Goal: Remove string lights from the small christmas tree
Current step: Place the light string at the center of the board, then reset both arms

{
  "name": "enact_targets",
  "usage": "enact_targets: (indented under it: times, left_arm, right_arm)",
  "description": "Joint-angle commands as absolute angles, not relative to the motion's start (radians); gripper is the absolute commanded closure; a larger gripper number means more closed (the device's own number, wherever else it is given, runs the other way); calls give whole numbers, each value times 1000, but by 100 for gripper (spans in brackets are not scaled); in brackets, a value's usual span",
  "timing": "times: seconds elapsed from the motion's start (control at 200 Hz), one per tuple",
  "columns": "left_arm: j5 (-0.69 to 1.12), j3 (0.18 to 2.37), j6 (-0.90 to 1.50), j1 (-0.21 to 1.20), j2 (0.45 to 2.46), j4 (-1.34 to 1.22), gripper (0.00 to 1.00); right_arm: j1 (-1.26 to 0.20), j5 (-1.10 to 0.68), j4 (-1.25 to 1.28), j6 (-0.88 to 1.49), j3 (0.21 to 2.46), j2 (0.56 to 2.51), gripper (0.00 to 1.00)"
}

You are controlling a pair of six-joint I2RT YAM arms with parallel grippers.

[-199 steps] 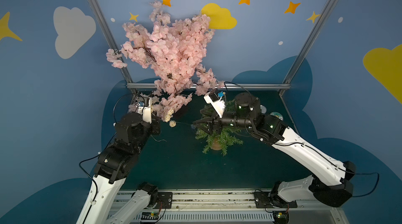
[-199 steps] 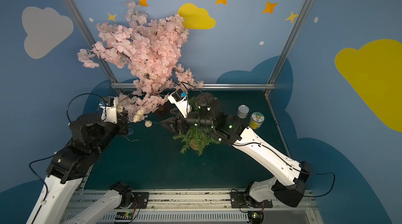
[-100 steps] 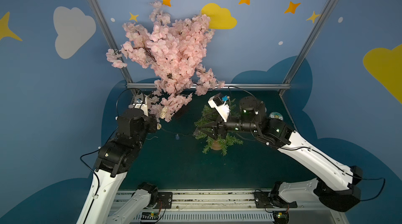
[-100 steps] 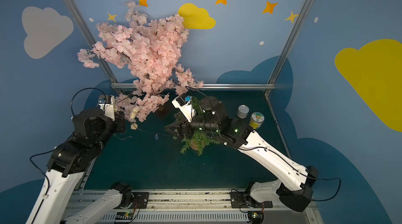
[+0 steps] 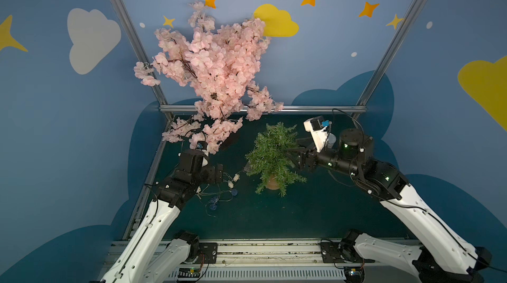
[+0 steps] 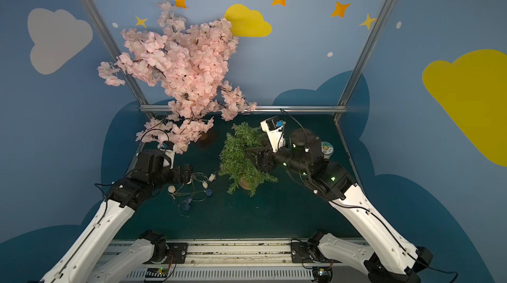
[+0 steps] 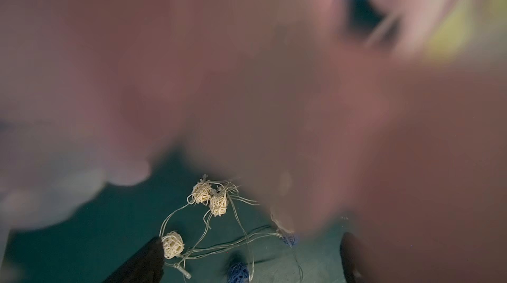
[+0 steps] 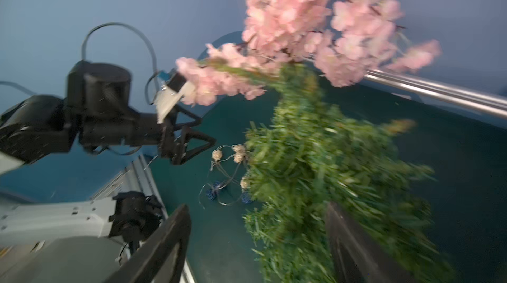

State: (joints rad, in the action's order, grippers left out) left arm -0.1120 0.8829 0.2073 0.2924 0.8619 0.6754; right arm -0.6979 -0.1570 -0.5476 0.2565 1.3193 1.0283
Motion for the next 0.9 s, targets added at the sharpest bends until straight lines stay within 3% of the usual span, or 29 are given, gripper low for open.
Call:
enact_targets:
  times: [0.0,0.105,0.275,0.406,0.511,0.616,0.706,0.771,0.896]
  left_arm:
    - [-85,909,222,286,846,602,1]
    - [-92,900,223,276,876,580,1]
    - [-127,748,261,217,921,271,1]
    - [-323,573,218,198,979,-78,0]
    - [-338,469,9,187,1113,-331,1]
    - [-298,456,-5,146,1271,-443,0]
    - [-240,383,-53,124,1411,-756,0]
    - [-190,398,-90,117,1418,-720,0]
    - [-34,312,3,-5,1578,-1051,0]
  right_arm:
    - [-589,-140,-638,317,1263,989,22]
    - [-465,-90,-624,336,1175,919,19]
    - [-239,-22,-535,335,996,881,13]
    - [-112,32,-299,314,808,929,12]
    - [-97,145,-53,206,679,1020,13]
    - [-100,202,205,102,545,1142,13]
    - [-102,237,455,46,456,1269,13]
    - [-97,243,719,21,392,1377,13]
    - [-100,189,738,-13,404,1426,12]
